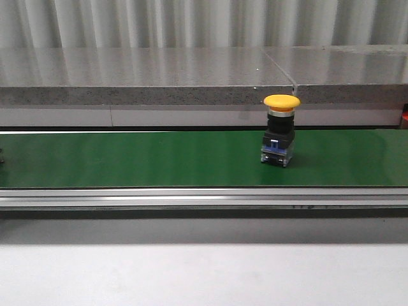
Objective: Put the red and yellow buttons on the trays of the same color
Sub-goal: 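Lower the red button onto the belt and open the left gripper, then grasp the yellow button at the belt's end with the right gripper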
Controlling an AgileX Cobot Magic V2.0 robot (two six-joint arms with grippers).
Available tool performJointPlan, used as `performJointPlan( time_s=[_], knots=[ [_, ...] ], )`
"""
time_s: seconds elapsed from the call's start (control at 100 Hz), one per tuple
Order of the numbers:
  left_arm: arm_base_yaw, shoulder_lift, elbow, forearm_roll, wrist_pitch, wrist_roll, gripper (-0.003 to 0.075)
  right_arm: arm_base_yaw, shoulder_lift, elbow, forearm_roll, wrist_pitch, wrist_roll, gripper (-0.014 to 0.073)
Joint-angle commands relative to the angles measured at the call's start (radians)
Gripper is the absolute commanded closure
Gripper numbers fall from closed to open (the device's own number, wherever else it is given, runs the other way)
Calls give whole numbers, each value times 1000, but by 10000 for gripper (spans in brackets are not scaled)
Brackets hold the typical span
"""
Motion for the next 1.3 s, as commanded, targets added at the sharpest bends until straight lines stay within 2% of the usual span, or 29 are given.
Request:
performJointPlan(
  time_s=[0.0,0.25,0.45,0.71,0.77,0.82,0.87,0.99,1.04,1.29],
  knots=[
    [-7,-67,14,-29,-74,4,353,4,-3,-24,3,-76,-6,662],
    [-7,-141,76,-29,-72,4,733,4,-3,-24,3,-76,-6,662],
    [-7,-141,81,-29,-70,4,740,4,-2,-24,4,-122,-6,662],
    [-7,-141,81,-29,-70,4,740,4,-2,-24,4,-83,-6,648],
    [-7,-141,81,-29,-70,4,740,4,-2,-24,4,-75,-6,591],
    [-7,-141,81,-29,-70,4,740,4,-1,-24,8,-67,-6,508],
    [-7,-141,81,-29,-70,4,740,4,1,-24,9,-62,-6,393],
    [-7,-141,81,-29,-70,4,740,4,1,-24,18,-53,-6,34],
    [-7,-141,81,-29,-70,4,740,4,2,-24,32,-52,-6,-71],
    [-7,-141,81,-29,-70,4,740,51,144,-71,73,-5,-6,-42]
  ],
)
